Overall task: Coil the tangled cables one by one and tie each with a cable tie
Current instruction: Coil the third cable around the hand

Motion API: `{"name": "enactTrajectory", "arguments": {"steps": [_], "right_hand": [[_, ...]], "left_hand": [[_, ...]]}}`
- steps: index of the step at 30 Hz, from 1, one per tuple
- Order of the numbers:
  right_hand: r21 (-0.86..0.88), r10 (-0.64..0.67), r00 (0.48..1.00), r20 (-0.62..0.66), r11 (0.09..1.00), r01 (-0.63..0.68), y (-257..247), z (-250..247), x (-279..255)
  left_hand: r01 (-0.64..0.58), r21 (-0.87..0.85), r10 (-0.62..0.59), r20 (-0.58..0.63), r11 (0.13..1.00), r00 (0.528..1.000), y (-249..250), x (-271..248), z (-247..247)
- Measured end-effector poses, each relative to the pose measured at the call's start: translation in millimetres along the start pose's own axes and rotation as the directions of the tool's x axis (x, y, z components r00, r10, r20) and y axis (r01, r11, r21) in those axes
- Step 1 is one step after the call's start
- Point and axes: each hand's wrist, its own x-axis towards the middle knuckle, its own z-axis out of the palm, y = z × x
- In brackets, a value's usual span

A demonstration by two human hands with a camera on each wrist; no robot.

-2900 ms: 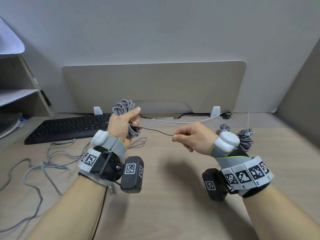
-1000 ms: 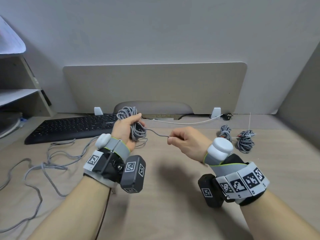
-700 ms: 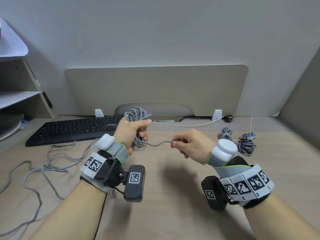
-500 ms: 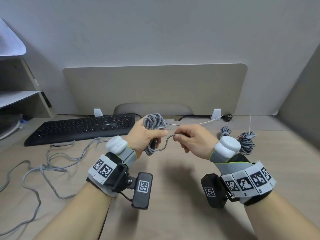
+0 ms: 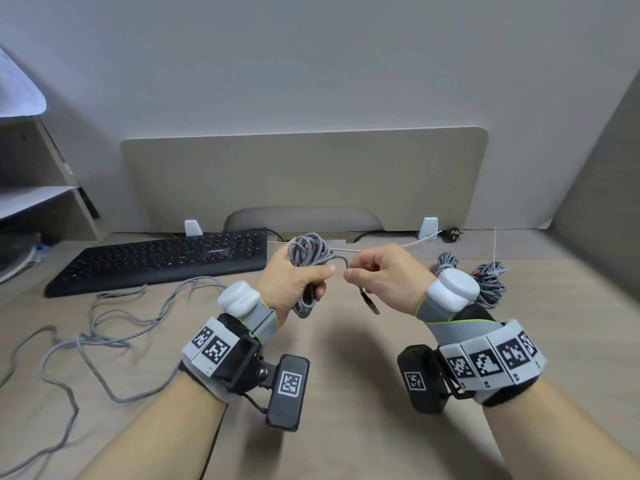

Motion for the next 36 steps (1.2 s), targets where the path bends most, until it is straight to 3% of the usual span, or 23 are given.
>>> {"name": "enactTrajectory", "arguments": {"steps": [10,18,21,24,27,29,36], "right_hand": [[0.256,0.086,0.993,0.085,0.961,-0.105,-2,6,1],[0.349,0.071,0.986,0.153,0.929,-0.121,-2,-5,-1],[0.445,0.074,0.993,0.09,0.889,-0.106,-5,-5,-1],[0.432,0.08,0.994,0.076,0.896,-0.105,-8,-1,1],[0.265,0.089,0.992,0.085,0.958,-0.109,-7,8,0],[0.162,0.092,0.991,0.093,0.981,-0.106,-7,13,-2],[0.139,0.107,0.984,0.141,0.982,-0.126,-9,10,-4]], "left_hand": [[-0.055,0.096,0.044,0.107,0.994,0.993,-7,-6,7],[0.017,0.109,-0.046,0.266,0.994,0.963,-10,-8,14],[0.053,0.099,-0.075,0.23,0.994,0.97,-5,-9,10],[0.041,0.187,-0.074,0.172,0.981,0.982,-2,-9,10],[0.094,0.425,-0.158,0.118,0.9,0.98,-6,-10,13],[0.075,0.542,-0.152,0.099,0.837,0.983,-9,-12,15],[-0.019,0.723,-0.12,0.14,0.69,0.983,-7,-13,18]]}}
